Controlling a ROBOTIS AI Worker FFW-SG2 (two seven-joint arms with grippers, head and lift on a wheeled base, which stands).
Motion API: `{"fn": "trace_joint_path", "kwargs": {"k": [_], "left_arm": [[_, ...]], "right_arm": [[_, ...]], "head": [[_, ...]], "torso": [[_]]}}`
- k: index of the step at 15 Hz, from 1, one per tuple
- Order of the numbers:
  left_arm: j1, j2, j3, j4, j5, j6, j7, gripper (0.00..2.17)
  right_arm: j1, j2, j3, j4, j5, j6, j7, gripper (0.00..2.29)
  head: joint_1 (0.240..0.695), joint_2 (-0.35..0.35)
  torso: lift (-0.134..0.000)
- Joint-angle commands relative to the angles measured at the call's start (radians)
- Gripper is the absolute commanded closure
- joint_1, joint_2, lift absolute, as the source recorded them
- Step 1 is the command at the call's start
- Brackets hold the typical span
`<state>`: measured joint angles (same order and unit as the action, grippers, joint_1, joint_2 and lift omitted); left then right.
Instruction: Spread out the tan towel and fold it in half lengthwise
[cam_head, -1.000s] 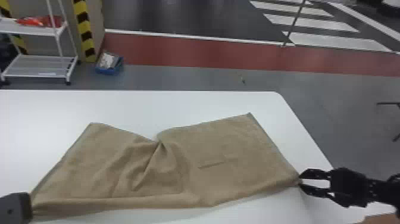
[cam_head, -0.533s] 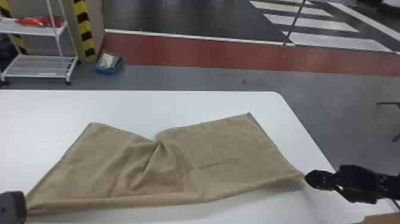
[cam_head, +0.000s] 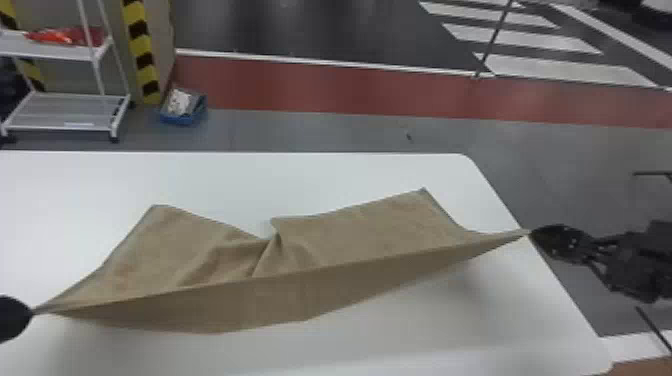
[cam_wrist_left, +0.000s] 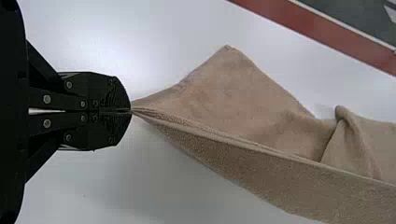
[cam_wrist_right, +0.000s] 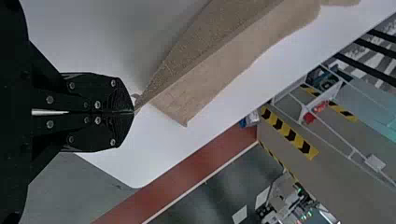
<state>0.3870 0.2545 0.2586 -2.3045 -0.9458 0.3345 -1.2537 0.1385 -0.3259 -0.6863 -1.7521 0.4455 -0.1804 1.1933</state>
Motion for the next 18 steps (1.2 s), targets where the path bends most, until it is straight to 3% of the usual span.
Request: {"fn": "trace_joint_path", "kwargs": {"k": [1,3,5,9,10,14,16,18], "left_arm": [[-0.112,-0.001,-0.007,0.013,0.027,0.048,0.002,1.33],[-0.232,0.000,-0.027,0.085,0.059,0.070,0.005,1.33],[-0.375,0.000,-0.075,0.209,0.098,0.091,0.016,1.33],[-0.708,-0.017,-0.188,0.570,0.113,0.097,0.077,1.33],[-0.815,-0.029,-0.220,0.689,0.113,0.094,0.111,1.33],[-1.116,-0.072,-0.259,1.010,0.099,0.054,0.226,1.33],[-1.154,-0.069,-0.237,1.008,0.108,0.048,0.235,1.33],[-1.140,-0.049,-0.208,0.942,0.136,0.058,0.214,1.33]], "right_arm": [[-0.047,0.016,0.073,-0.029,-0.017,0.158,-0.054,1.57],[-0.117,0.022,0.152,-0.027,-0.007,0.284,-0.113,1.57],[-0.212,0.050,0.240,-0.006,0.045,0.395,-0.169,1.60],[-0.404,0.073,0.373,0.094,0.136,0.508,-0.253,1.60],[-0.464,0.073,0.395,0.141,0.147,0.536,-0.274,1.60],[-0.623,0.074,0.399,0.229,0.164,0.576,-0.345,1.60],[-0.652,0.067,0.389,0.224,0.160,0.606,-0.347,1.60],[-0.648,0.054,0.369,0.171,0.136,0.671,-0.337,1.60]], "head": [[0.695,-0.197],[0.695,-0.177],[0.695,-0.142],[0.682,-0.112],[0.637,-0.099],[0.537,-0.097],[0.461,-0.105],[0.427,-0.108]], "torso": [[-0.125],[-0.125],[-0.125],[-0.125],[-0.125],[-0.125],[-0.125],[-0.125]]}}
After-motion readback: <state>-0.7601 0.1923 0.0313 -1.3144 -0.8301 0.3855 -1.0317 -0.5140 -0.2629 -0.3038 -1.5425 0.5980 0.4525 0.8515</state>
